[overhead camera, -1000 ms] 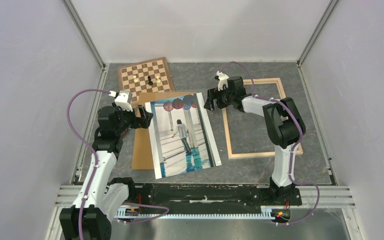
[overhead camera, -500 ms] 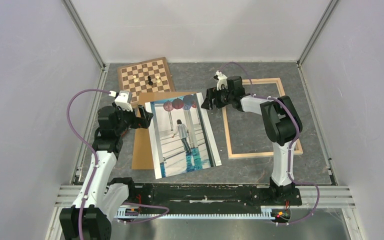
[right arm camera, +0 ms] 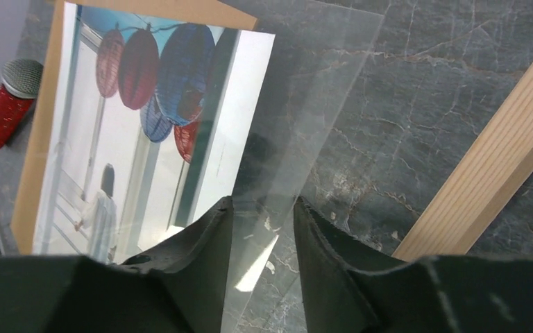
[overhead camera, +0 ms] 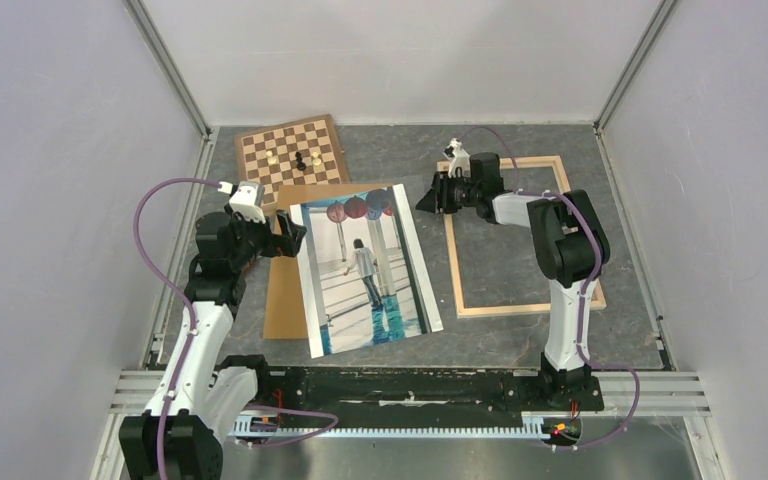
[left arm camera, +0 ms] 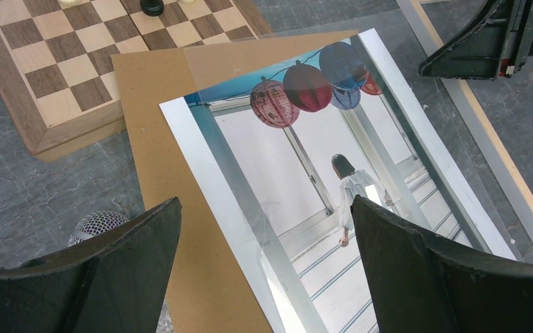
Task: Put the photo into the frame
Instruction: Pick up the photo frame item at the center of the board.
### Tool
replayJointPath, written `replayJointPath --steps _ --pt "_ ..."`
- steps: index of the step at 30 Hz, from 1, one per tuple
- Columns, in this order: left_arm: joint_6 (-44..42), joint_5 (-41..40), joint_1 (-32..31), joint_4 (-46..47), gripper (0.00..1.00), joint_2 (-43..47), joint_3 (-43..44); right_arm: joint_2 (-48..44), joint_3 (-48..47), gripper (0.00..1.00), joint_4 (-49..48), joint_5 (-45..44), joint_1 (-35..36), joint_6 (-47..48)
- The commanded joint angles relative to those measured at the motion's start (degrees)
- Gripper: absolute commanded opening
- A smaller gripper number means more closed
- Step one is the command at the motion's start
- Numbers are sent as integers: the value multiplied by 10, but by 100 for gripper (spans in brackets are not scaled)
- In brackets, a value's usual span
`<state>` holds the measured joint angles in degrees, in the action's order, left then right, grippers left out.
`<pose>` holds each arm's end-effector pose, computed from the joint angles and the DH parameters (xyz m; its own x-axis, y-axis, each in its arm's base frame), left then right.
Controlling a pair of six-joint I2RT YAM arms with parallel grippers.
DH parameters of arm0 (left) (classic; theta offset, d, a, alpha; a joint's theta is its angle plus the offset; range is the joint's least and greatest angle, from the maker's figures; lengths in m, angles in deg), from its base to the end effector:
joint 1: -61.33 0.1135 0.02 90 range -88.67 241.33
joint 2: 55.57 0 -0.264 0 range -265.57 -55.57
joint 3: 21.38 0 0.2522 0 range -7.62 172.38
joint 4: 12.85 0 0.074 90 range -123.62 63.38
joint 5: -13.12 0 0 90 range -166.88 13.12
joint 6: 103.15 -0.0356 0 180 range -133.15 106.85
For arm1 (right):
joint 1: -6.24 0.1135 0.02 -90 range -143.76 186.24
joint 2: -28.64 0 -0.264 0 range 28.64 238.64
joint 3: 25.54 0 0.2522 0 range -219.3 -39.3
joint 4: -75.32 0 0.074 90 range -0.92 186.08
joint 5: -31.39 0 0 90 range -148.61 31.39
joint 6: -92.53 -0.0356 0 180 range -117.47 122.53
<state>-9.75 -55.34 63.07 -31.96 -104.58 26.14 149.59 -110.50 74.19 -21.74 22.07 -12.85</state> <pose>0.1995 -0.0070 0.2685 -0.3698 -0.0664 -0.9268 0.2939 0.9379 -0.1845 0.4213 0.1416 0.1331 -0.7137 0.0182 -0.7002 -0.5213 0.6540 0.5483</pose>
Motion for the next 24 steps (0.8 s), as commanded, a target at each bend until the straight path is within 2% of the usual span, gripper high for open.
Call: replayJointPath --steps 1,8,18,24 --pt "-26 8 -2 31 98 2 -2 4 2 37 -55 38 -9 -30" --pt "-27 7 -2 31 98 -1 -2 3 2 18 -75 58 -20 -47" --pt "-28 6 -3 38 98 -10 1 -17 -2 0 -83 73 -36 -60" --pt "-33 5 -8 46 98 -46 32 -50 1 0 -84 83 -42 -61"
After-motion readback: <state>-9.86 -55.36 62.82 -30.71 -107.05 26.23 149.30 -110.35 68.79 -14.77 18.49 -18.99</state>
